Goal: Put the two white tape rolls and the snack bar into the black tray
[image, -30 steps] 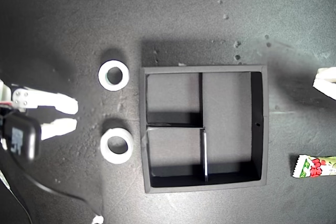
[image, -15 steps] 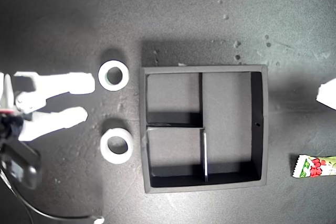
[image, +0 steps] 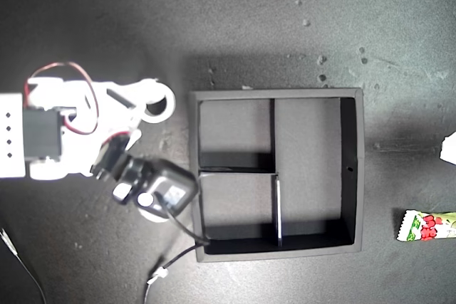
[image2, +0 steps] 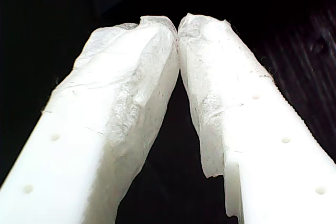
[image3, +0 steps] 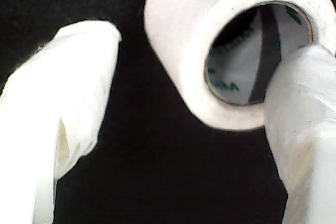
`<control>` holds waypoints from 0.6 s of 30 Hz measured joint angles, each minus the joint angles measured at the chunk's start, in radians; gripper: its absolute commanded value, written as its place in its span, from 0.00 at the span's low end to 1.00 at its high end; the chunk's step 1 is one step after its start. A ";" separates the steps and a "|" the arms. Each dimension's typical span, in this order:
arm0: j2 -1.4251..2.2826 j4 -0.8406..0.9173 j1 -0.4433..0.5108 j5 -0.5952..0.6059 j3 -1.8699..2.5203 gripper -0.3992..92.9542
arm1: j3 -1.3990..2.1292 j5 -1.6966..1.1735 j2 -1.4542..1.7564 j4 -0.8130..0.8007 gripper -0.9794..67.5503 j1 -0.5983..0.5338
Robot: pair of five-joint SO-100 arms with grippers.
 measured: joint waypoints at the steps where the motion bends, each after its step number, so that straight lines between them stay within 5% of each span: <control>1: -0.003 0.000 0.000 -0.006 -0.003 0.23 | 0.000 0.003 0.002 0.000 0.01 0.000; 18: 0.005 0.009 0.046 -0.043 -0.009 0.20 | 0.015 0.018 0.005 0.000 0.01 0.012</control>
